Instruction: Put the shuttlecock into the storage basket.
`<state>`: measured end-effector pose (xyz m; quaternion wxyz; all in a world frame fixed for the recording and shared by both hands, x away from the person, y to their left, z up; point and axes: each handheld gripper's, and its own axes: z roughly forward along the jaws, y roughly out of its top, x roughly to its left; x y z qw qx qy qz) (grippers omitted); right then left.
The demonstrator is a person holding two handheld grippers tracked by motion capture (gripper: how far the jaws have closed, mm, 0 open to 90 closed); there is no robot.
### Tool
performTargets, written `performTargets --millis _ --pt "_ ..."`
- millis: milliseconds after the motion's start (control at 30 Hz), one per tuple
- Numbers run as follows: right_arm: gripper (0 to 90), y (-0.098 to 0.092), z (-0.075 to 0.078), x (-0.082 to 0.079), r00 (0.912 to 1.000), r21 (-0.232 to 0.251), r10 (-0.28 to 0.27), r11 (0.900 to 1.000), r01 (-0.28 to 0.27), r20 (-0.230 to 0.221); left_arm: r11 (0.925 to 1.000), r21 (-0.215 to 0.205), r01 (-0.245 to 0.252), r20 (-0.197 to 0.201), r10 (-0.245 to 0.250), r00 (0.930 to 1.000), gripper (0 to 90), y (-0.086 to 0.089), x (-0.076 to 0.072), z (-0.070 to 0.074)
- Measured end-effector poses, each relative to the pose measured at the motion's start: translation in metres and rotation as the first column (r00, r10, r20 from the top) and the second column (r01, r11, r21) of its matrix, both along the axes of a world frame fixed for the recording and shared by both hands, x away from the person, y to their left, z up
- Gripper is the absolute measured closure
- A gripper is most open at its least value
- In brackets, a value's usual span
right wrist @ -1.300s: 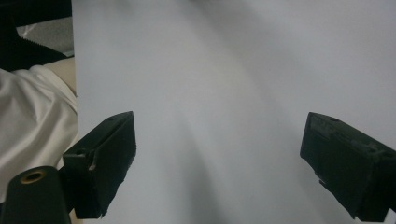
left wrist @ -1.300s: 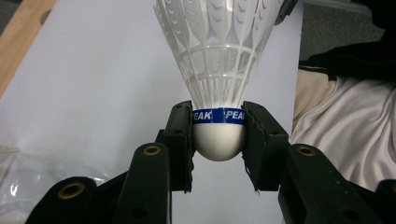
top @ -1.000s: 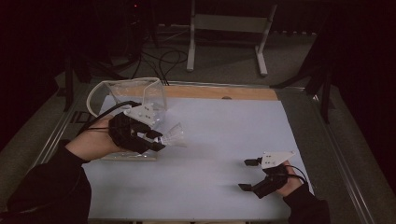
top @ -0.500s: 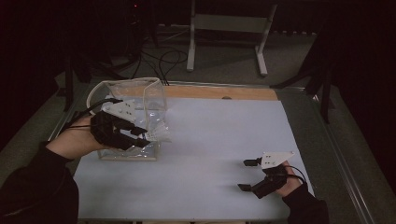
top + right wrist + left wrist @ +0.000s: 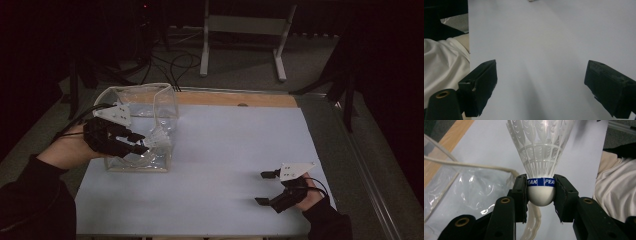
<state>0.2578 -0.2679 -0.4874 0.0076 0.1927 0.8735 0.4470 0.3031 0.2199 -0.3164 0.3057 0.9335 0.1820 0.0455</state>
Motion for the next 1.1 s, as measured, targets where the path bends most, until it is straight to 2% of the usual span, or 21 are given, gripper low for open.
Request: performTargets --millis 167,433,667,867,1100 --pt "11.2 -0.001 0.000 0.000 1.0000 0.004 -0.002 1.000 0.002 0.002 1.0000 -0.002 -0.008 -0.004 0.008 1.0000 66.7 0.009 0.002 -0.003" --pt "11.2 -0.001 -0.001 0.000 1.0000 0.007 -0.001 1.000 0.001 -0.006 0.9987 -0.010 -0.049 -0.006 0.049 0.9988 66.7 0.025 0.005 -0.008" --pt "11.1 0.000 -0.002 0.000 1.0000 0.007 0.006 1.000 -0.006 -0.008 0.9986 -0.011 -0.051 -0.004 0.051 0.9987 66.7 0.033 0.007 -0.013" --pt "11.2 0.001 -0.003 0.000 0.9999 0.008 0.007 1.000 -0.007 -0.015 0.9987 -0.003 -0.051 -0.012 0.050 0.9987 66.7 0.033 0.008 -0.020" --pt "11.2 0.000 -0.003 -0.001 0.9998 0.007 0.011 1.000 -0.011 -0.016 0.9979 0.031 -0.057 -0.030 0.058 0.9979 66.6 0.031 0.011 -0.032"
